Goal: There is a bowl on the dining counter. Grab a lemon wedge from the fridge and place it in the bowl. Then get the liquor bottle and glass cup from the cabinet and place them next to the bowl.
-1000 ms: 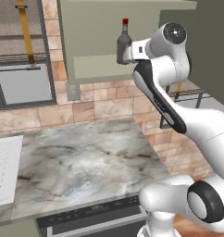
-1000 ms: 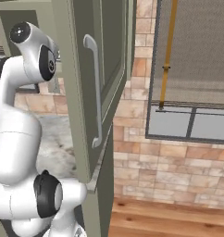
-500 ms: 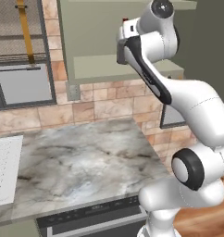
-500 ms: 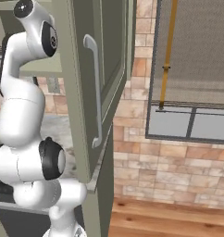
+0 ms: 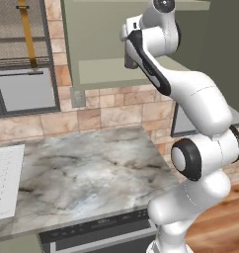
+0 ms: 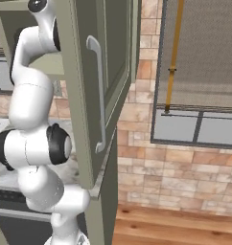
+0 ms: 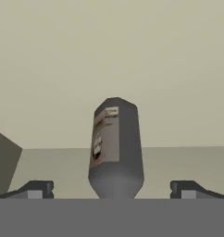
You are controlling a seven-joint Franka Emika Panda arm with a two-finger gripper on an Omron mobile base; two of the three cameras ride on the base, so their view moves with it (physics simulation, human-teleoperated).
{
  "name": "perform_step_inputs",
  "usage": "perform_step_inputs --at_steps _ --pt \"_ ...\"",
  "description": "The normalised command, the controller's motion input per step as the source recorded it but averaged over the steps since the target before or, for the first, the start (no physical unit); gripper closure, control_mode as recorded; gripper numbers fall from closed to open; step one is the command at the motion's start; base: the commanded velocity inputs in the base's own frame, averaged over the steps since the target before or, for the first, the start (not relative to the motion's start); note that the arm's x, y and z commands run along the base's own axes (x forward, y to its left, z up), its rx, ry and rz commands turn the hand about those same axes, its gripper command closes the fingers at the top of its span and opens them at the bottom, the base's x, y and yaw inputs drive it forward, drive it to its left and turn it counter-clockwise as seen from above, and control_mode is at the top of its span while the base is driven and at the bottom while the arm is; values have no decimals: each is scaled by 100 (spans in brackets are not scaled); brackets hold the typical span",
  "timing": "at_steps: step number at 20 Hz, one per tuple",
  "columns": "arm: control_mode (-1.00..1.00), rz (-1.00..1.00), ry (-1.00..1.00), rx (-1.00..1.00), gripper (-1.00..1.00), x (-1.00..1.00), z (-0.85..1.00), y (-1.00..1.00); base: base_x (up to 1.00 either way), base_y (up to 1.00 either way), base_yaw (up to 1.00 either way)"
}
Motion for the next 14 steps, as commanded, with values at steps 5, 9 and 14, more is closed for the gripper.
perform_step_inputs --at_steps 5,9,14 --pt "-100 7 0 0 -100 49 -18 0 0 0 0" --pt "-100 7 0 0 -100 42 -7 0 0 0 0" --pt "-100 5 -3 0 -100 37 1 0 0 0 0"
